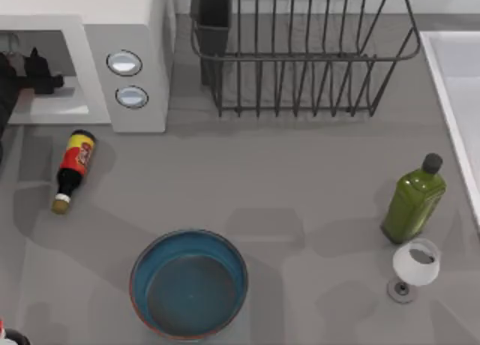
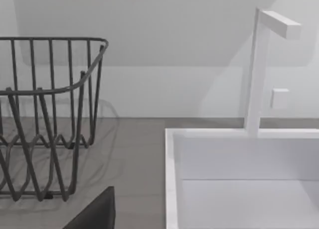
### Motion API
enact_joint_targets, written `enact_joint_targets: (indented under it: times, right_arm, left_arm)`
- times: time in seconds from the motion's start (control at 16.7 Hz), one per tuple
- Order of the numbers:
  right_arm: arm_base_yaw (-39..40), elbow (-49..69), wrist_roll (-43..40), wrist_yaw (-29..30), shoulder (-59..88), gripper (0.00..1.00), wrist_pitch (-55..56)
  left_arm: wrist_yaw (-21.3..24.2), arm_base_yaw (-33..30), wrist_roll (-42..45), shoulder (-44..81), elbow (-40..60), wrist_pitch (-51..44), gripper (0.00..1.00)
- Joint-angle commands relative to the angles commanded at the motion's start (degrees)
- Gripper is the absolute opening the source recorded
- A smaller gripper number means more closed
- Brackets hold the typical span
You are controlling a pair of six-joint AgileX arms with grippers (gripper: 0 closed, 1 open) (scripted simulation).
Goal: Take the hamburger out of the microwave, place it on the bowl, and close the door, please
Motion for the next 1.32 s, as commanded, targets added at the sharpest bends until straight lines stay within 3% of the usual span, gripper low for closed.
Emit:
enact_joint_targets:
  times: [0.3, 0.54, 1.02, 1.32]
  right_arm:
    - [0.0, 0.0, 0.0, 0.0, 0.0, 1.0, 0.0]
    - [0.0, 0.0, 0.0, 0.0, 0.0, 1.0, 0.0]
    - [0.0, 0.0, 0.0, 0.0, 0.0, 1.0, 0.0]
    - [0.0, 0.0, 0.0, 0.0, 0.0, 1.0, 0.0]
  left_arm:
    - [1.81, 1.72, 0.53, -6.18, -16.69, 10.27, 0.0]
    - [2.97, 1.8, 0.75, -8.09, -24.55, 14.72, 0.0]
    - [3.03, 1.68, 0.88, -8.68, -25.33, 14.5, 0.0]
    - [2.88, 1.87, 0.92, -16.73, -25.15, 6.57, 0.0]
